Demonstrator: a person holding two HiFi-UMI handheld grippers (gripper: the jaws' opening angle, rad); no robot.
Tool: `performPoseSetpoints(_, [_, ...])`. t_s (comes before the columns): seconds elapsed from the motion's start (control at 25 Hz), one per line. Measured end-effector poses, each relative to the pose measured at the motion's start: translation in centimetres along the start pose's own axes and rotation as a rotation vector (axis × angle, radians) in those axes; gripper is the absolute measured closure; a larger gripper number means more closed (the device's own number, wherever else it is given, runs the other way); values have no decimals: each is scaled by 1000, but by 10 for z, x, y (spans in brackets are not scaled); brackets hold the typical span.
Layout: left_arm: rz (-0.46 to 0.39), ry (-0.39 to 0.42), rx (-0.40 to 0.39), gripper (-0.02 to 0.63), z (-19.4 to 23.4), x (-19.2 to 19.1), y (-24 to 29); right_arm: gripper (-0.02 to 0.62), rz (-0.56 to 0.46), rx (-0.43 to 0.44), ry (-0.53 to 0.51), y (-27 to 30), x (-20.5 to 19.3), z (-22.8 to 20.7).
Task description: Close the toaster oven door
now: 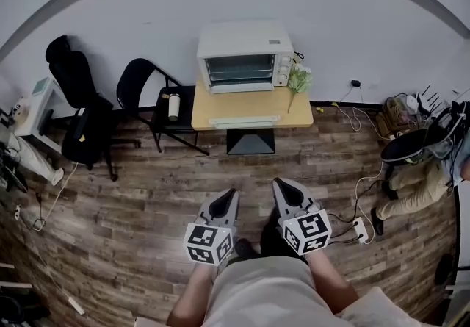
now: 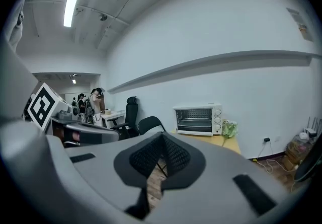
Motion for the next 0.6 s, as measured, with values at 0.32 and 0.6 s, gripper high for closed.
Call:
performPoseSetpoints(0.32, [5,-17,-10,592,3,-3,1,597,26,-25,-26,-1,-5,-4])
performPoseSetpoints(0.6, [32,-40,3,592,11,-12,9,597,57,-19,-17,5,-13,-9])
Point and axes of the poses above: the fingertips, and each gripper's own axes: y forward along the fingers, z to its left, x out of its top, the point moved 4 cm from there along -y, backward along the fingers, and after that the axes turned 13 degrees about -z, right-handed, at the moved point
